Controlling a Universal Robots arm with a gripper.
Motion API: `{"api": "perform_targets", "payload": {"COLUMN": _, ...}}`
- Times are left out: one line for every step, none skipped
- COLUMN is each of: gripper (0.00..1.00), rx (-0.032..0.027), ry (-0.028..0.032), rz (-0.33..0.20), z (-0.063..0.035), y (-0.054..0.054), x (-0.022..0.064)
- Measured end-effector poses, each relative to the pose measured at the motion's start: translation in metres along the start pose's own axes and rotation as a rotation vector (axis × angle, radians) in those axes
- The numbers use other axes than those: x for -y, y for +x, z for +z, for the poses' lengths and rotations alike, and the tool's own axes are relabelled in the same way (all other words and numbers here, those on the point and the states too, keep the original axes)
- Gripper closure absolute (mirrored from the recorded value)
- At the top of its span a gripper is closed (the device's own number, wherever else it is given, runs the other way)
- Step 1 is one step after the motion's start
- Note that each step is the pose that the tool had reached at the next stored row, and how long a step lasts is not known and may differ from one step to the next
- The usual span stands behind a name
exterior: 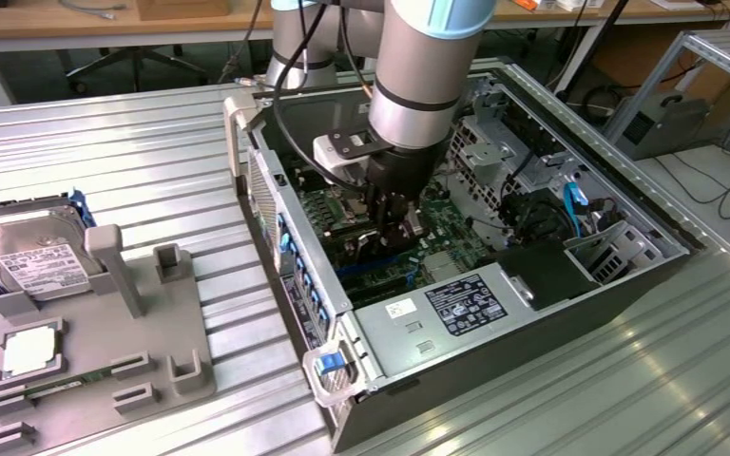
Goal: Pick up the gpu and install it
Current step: 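Insert the gpu into the slot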
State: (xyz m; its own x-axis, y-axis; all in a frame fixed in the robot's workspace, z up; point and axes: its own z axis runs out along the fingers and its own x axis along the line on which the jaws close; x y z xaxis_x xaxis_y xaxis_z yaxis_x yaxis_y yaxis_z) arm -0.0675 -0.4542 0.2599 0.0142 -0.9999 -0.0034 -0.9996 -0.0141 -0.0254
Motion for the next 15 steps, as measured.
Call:
{"api": "perform_targets", "payload": {"gripper": 0.73, "rx": 0.0000, "ry": 0.0000, "rz": 0.000, "z": 0.0000, "y": 0.0000, "x": 0.0000}}
{"api": "perform_targets", "payload": {"gripper": 0.73, "rx": 0.0000, "ry": 0.0000, "rz": 0.000, "z": 0.0001, "y": 0.0000, "x": 0.0000}}
{"api": "perform_targets", "payload": {"gripper": 0.73, "rx": 0.0002, "ry": 0.0001, "rz": 0.000, "z": 0.0005, "y": 0.0000, "x": 0.0000}}
{"api": "perform_targets", "payload": {"gripper": 0.73, "rx": 0.0003, "ry": 0.0001, "rz": 0.000, "z": 0.0009, "y": 0.0000, "x": 0.0000}}
{"api": "perform_targets", "payload": {"gripper": 0.73, "rx": -0.0001, "ry": -0.0001, "rz": 0.000, "z": 0.0011, "y": 0.0000, "x": -0.0001}}
{"api": "perform_targets", "payload": {"gripper": 0.73, "rx": -0.0002, "ry": -0.0002, "rz": 0.000, "z": 0.0012, "y": 0.0000, "x": -0.0001}}
{"api": "perform_targets", "payload": {"gripper": 0.73, "rx": -0.0003, "ry": -0.0002, "rz": 0.000, "z": 0.0012, "y": 0.0000, "x": -0.0001}}
{"api": "perform_targets", "payload": {"gripper": 0.73, "rx": -0.0002, "ry": -0.0002, "rz": 0.000, "z": 0.0012, "y": 0.0000, "x": -0.0001}}
{"api": "perform_targets", "payload": {"gripper": 0.73, "rx": -0.0001, "ry": -0.0001, "rz": 0.000, "z": 0.0013, "y": 0.0000, "x": 0.0000}}
{"api": "perform_targets", "payload": {"gripper": 0.73, "rx": 0.0000, "ry": 0.0000, "rz": 0.000, "z": 0.0013, "y": 0.0000, "x": 0.0000}}
{"api": "perform_targets", "payload": {"gripper": 0.73, "rx": 0.0003, "ry": 0.0001, "rz": 0.000, "z": 0.0010, "y": 0.0000, "x": 0.0000}}
{"api": "perform_targets", "payload": {"gripper": 0.73, "rx": 0.0001, "ry": 0.0001, "rz": 0.000, "z": 0.0002, "y": 0.0000, "x": 0.0000}}
{"api": "perform_targets", "payload": {"gripper": 0.73, "rx": 0.0001, "ry": 0.0000, "rz": 0.000, "z": -0.0005, "y": 0.0000, "x": 0.0000}}
{"api": "perform_targets", "payload": {"gripper": 0.73, "rx": 0.0004, "ry": 0.0002, "rz": 0.000, "z": -0.0007, "y": -0.0001, "x": 0.0000}}
{"api": "perform_targets", "payload": {"gripper": 0.73, "rx": 0.0004, "ry": 0.0002, "rz": 0.000, "z": -0.0008, "y": 0.0000, "x": 0.0000}}
